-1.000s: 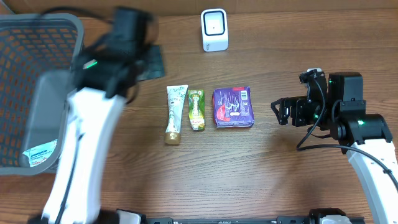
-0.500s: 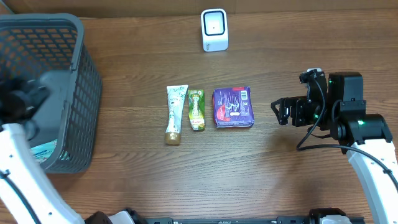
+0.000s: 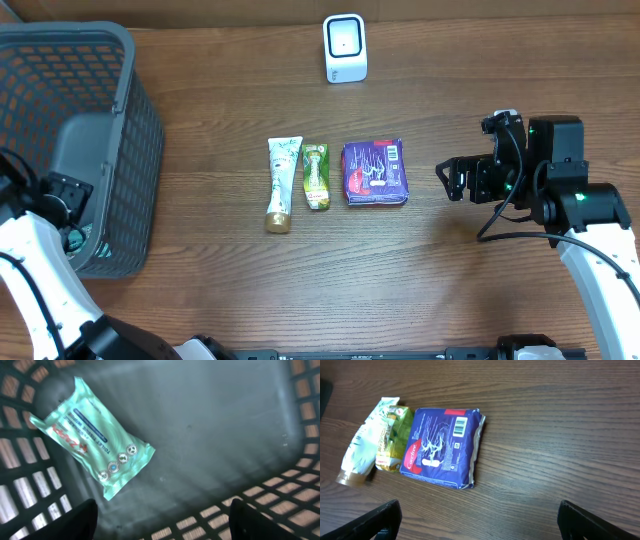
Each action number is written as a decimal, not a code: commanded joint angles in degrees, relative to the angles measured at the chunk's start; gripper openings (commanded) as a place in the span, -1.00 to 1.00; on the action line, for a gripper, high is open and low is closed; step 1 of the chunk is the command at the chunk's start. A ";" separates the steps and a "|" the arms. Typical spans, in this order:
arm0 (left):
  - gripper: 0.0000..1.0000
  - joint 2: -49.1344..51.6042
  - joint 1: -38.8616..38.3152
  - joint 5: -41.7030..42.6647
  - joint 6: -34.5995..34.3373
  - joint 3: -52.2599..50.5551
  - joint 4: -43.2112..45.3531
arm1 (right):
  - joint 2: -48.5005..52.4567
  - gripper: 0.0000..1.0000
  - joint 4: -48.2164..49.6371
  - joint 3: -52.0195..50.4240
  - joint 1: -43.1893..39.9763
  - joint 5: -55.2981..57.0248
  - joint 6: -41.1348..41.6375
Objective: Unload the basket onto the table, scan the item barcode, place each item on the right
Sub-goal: 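Reach the left gripper into the basket toward the teal wipes pack, then grasp the teal wipes pack and lift it out of the basket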
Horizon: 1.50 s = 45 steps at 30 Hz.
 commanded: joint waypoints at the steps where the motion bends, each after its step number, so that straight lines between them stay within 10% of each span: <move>1: 0.51 2.40 0.15 -0.04 -0.81 -1.68 1.90 | -0.17 1.00 0.15 1.25 0.04 0.09 -0.02; 19: 0.75 21.73 -0.48 -6.97 -2.62 19.76 -20.74 | -0.17 1.00 0.15 1.25 0.07 0.09 -0.02; 45: 0.76 23.85 -0.48 -13.07 -18.80 -1.33 1.92 | -0.17 1.00 0.15 1.25 0.07 0.09 0.00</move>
